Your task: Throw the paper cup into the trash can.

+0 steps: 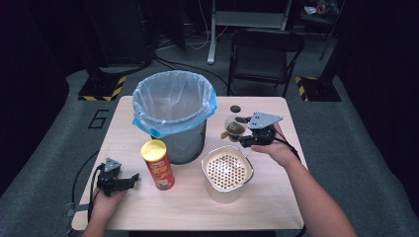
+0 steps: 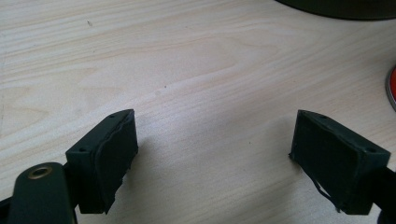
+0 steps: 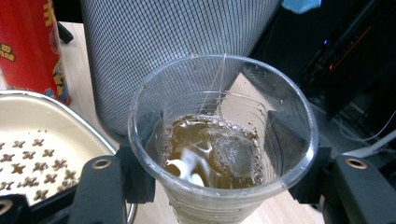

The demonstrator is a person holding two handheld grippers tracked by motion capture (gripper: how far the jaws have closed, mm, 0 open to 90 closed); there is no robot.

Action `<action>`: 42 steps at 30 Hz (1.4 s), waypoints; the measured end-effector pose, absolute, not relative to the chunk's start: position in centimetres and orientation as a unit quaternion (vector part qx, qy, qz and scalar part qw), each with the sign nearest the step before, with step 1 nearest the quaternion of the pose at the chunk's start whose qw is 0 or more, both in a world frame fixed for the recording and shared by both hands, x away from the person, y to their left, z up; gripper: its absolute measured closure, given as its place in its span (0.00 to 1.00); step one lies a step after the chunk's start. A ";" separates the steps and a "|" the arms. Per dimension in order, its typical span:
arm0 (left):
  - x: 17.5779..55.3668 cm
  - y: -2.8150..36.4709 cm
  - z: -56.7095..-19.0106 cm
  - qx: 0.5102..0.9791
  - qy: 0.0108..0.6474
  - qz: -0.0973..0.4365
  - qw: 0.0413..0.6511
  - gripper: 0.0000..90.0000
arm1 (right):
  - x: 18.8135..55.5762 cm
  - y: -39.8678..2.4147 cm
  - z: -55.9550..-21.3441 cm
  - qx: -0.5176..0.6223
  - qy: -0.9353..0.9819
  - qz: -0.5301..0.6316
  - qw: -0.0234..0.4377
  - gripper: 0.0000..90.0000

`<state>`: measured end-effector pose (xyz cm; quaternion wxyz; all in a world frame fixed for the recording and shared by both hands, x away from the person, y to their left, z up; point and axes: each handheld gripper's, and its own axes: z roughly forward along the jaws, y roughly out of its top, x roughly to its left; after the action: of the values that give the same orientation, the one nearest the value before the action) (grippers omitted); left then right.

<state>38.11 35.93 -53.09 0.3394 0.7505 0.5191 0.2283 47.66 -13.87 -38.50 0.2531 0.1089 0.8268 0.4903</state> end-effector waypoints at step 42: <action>37.9 35.9 -53.1 0.753 0.517 0.226 0.339 0.16 | 43.2 -12.7 -39.1 -0.046 0.821 0.375 0.428 0.44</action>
<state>37.93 35.94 -53.07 0.3393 0.7526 0.5170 0.2261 43.20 -12.75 -39.09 0.4280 -0.0456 0.8210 0.3752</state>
